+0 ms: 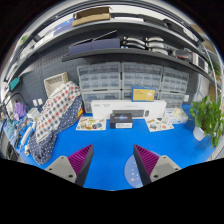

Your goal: Arrange mouse

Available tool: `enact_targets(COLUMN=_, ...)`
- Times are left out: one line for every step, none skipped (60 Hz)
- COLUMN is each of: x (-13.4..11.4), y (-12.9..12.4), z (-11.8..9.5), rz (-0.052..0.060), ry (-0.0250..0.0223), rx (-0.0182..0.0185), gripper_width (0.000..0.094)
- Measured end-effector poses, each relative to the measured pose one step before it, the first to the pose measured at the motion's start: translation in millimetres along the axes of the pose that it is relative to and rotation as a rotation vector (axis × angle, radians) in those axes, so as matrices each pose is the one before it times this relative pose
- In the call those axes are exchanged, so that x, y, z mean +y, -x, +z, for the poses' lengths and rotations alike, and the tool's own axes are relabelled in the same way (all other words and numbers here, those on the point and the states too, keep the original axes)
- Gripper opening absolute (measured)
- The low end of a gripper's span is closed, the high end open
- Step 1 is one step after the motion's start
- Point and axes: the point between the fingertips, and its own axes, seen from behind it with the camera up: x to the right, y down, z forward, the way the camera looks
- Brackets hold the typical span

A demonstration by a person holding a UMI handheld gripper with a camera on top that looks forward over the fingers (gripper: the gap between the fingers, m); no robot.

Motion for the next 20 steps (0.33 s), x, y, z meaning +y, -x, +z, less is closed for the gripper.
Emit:
enact_targets(x=0.4, y=0.22, z=-0.07, rz=0.0006, ry=0.00194, rx=0.00003, gripper_width=0.0807)
enact_targets(x=0.15, y=0.43, z=0.05, rz=-0.0004, ry=0.00075, rx=-0.00008, gripper_width=0.0805)
enact_targets(x=0.18, y=0.39, z=-0.06, rz=-0.0018, ry=-0.00028, rx=0.00004, gripper_width=0.0805)
enact_targets(x=-0.03, y=0.19, z=-0.37, rz=-0.003, ry=-0.00116, rx=0.00018, gripper_width=0.0806)
enact_targets(x=0.01, y=0.24, z=-0.14, rz=-0.0025, ry=-0.00127, rx=0.00036, gripper_width=0.0807)
enact_targets(x=-0.39, y=0.08, z=-0.29, rz=-0.0014, ry=-0.00084, rx=0.00091, gripper_width=0.0806)
enact_targets(x=-0.44, y=-0.03, z=-0.24, rz=-0.0012, ry=-0.00059, rx=0.00158, gripper_width=0.0807)
enact_targets(x=-0.24, y=-0.19, z=-0.29, rz=-0.0017, ry=-0.00034, rx=0.00173, gripper_width=0.0805)
enact_targets(x=-0.31, y=0.0, z=-0.12, rz=-0.0019, ry=-0.00048, rx=0.00241, gripper_width=0.0804)
enact_targets(x=-0.26, y=-0.17, z=-0.25, rz=-0.002, ry=-0.00096, rx=0.00223, gripper_width=0.0806)
enact_targets(x=-0.25, y=-0.42, z=-0.32, rz=-0.0023, ry=-0.0004, rx=0.00241, gripper_width=0.0804)
enact_targets(x=-0.1, y=-0.14, z=-0.26, rz=-0.002, ry=0.00038, rx=0.00171, gripper_width=0.0804)
enact_targets(x=0.04, y=0.03, z=-0.09, rz=-0.0017, ry=0.00029, rx=0.00137, gripper_width=0.0804)
enact_targets(x=0.72, y=0.22, z=0.48, rz=-0.0013, ry=-0.00108, rx=0.00304, gripper_width=0.0806)
enact_targets(x=-0.03, y=0.03, z=-0.11, rz=-0.001, ry=-0.00076, rx=0.0013, gripper_width=0.0806)
enact_targets(x=0.03, y=-0.28, z=-0.18, rz=-0.0009, ry=-0.00098, rx=0.00126, gripper_width=0.0804)
enact_targets(x=-0.02, y=0.06, z=-0.06, rz=-0.0005, ry=-0.0005, rx=0.00061, gripper_width=0.0804)
enact_targets(x=0.12, y=0.03, z=-0.07, rz=0.0002, ry=0.00044, rx=-0.00004, gripper_width=0.0806)
enact_targets(x=0.17, y=0.2, z=-0.1, rz=0.0003, ry=0.00131, rx=-0.00125, gripper_width=0.0806)
enact_targets(x=0.4, y=0.57, z=0.03, rz=0.0008, ry=0.00174, rx=-0.00183, gripper_width=0.0804)
